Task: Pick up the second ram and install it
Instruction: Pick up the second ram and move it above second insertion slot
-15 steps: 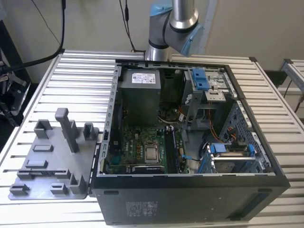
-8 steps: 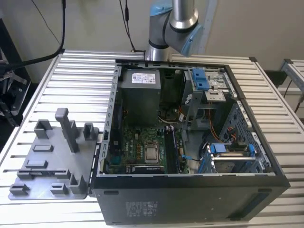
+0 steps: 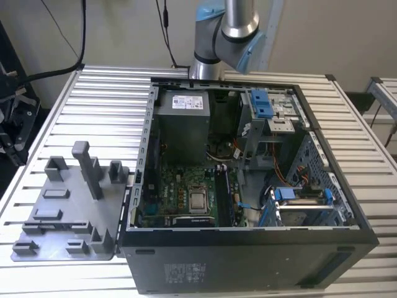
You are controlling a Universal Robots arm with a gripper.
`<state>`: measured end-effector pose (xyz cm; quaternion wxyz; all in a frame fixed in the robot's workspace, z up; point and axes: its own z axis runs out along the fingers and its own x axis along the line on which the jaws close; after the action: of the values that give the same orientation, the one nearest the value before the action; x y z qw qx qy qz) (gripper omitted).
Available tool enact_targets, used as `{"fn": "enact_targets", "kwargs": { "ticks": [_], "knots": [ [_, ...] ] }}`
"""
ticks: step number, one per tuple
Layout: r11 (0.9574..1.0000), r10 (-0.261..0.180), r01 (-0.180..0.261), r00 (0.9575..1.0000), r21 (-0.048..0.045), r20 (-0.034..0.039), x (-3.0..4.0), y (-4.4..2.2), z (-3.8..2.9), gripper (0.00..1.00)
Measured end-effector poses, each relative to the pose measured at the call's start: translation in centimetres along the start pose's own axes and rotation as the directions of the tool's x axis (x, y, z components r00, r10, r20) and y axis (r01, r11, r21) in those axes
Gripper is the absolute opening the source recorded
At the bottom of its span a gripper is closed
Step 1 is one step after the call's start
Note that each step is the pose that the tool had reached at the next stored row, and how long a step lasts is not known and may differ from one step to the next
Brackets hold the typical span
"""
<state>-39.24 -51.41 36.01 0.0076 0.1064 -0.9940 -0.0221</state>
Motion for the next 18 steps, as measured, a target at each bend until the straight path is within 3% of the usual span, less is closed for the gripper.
{"fn": "enact_targets", "kwargs": {
  "ticks": [5, 9, 14, 18],
  "knots": [
    [0.9969, -0.078, 0.078, 0.9969, 0.0087, -0.0058, 0.04, 0.09, 0.0, 0.11],
    [0.9896, -0.144, 0.144, 0.9896, 0.0111, -0.0094, 0.04, 0.14, 0.02, 0.11],
    [0.9722, -0.234, 0.234, 0.9722, 0.0114, -0.0138, 0.04, 0.17, 0.01, 0.11],
    [0.9527, -0.303, 0.304, 0.9527, 0.0112, -0.0173, 0.04, 0.17, 0.01, 0.11]
  ]
}}
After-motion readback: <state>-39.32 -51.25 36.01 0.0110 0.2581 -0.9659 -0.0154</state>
